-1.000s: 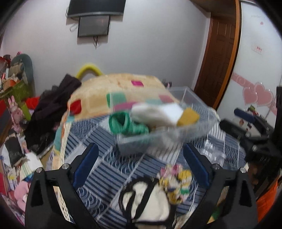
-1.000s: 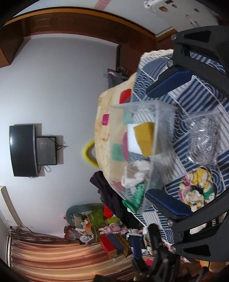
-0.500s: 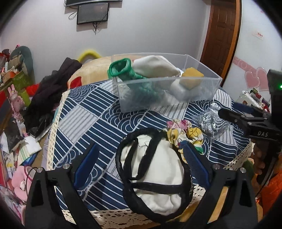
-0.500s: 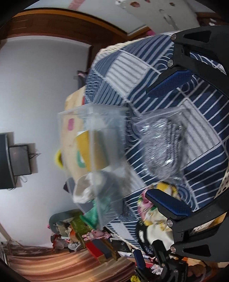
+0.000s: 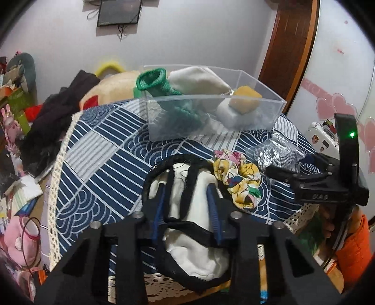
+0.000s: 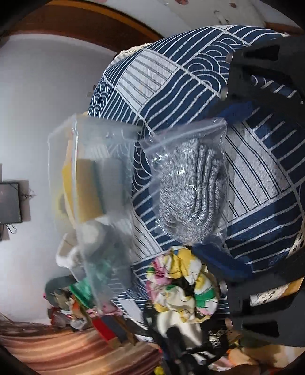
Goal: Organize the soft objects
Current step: 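Grasp the black-strapped mask with the left gripper while the right grasps the bagged scrubber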
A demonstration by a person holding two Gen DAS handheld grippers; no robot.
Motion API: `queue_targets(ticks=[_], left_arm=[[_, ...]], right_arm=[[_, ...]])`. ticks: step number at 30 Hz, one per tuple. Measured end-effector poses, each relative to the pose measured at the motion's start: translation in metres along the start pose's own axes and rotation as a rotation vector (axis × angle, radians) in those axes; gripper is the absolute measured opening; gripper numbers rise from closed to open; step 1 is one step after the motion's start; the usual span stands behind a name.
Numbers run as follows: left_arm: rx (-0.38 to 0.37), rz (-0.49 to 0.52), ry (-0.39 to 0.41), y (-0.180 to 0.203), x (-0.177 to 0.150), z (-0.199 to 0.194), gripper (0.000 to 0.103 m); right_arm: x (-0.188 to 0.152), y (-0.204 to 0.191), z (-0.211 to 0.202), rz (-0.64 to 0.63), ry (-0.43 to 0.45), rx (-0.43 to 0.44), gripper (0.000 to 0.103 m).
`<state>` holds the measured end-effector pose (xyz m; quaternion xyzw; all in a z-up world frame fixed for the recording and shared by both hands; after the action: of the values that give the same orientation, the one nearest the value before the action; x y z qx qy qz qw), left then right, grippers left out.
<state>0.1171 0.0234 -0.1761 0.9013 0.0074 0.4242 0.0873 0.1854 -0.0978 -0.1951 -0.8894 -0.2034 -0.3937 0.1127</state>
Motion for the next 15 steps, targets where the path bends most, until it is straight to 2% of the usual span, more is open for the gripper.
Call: queue_targets(ticks=[2, 9, 15], left_arm=[[-0.003, 0.011, 0.011, 0.003, 0.003, -0.004, 0.008], [0.01, 0.009, 0.044, 0.002, 0.017, -0.016, 0.006], [0.003, -0.015, 0.109, -0.005, 0.041, -0.033, 0.006]], right_arm=[[0.001, -0.001, -0.005, -0.027, 0.013, -0.004, 0.069], [0.007, 0.007, -0.022, -0.026, 0.07, 0.005, 0.047], [0.011, 0.013, -0.033, -0.013, 0.108, -0.001, 0.034]])
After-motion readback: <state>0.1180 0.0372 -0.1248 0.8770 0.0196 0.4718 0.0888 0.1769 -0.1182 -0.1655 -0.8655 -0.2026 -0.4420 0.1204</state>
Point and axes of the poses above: each gripper's, at about its wrist camera, not at the fingertips, and z roughly the way its jaws point, y to its right, x to its top, the point moved 7 cm from there along z, roughly the way its jaws point, and after that the axes turned 3 degrees about y, right-handed, at the moved point
